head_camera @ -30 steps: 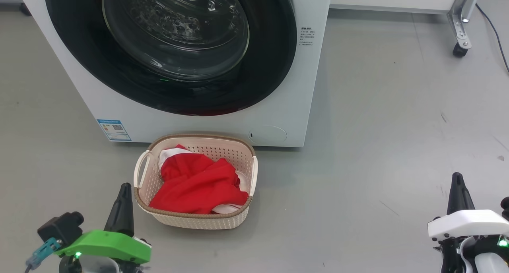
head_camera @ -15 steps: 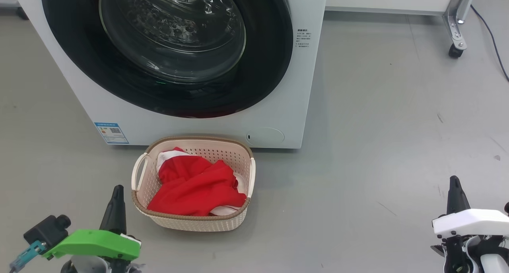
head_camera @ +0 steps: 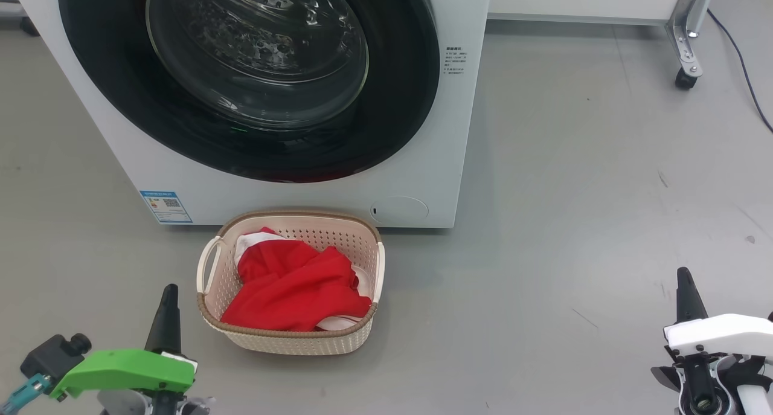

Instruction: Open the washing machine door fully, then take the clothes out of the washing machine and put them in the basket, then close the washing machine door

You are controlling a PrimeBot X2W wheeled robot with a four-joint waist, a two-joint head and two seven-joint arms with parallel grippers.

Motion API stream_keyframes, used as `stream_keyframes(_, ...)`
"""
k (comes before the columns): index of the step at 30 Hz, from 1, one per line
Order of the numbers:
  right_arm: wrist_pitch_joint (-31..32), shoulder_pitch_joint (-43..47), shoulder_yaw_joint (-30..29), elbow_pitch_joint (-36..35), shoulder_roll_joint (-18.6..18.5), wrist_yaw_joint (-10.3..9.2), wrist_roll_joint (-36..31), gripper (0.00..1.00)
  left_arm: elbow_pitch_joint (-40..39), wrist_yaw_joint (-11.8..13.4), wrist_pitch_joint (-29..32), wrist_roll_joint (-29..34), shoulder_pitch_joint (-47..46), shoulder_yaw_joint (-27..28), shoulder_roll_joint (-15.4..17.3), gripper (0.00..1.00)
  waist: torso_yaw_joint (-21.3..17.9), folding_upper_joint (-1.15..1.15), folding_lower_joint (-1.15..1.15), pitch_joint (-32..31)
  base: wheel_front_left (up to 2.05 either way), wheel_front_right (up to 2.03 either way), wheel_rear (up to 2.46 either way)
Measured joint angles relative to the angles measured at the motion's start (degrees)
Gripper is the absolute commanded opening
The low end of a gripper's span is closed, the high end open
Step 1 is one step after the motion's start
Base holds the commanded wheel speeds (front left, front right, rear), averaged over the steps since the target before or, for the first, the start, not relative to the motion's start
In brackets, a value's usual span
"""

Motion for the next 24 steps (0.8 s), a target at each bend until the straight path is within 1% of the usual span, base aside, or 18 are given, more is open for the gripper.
stream_keyframes(3,0.6,-0.1,-0.2,0.1,0.0,0.47,2.0,0.00,0.0,0.0,0.5,-2.2,0.0,0.3,0.0,0.00,-0.1,0.00,0.00,-0.1,0.00,0.00,0.00)
stream_keyframes(7,1.4,-0.3,-0.4,0.3,0.1,0.52,4.8,0.00,0.0,0.0,1.0,-5.0,0.0,0.9,0.0,0.00,-0.3,0.00,0.00,-0.2,0.00,0.00,0.00)
stream_keyframes(11,1.9,-0.6,-0.7,0.6,0.3,1.08,7.7,0.00,0.0,0.0,2.0,-7.1,0.0,1.5,0.0,0.00,-0.4,0.00,0.00,-0.3,0.00,0.00,0.00)
stream_keyframes(13,2.5,-1.1,-0.9,0.7,0.3,1.43,9.8,0.00,0.0,0.0,2.5,-9.3,0.0,1.8,0.0,0.00,-0.5,0.00,0.00,-0.4,0.00,0.00,0.00)
stream_keyframes(24,4.5,-1.4,-1.6,1.4,0.8,2.26,17.4,0.00,0.0,0.0,4.4,-16.4,0.0,3.4,0.0,0.00,-0.9,0.00,0.00,-0.7,0.00,0.00,0.00)
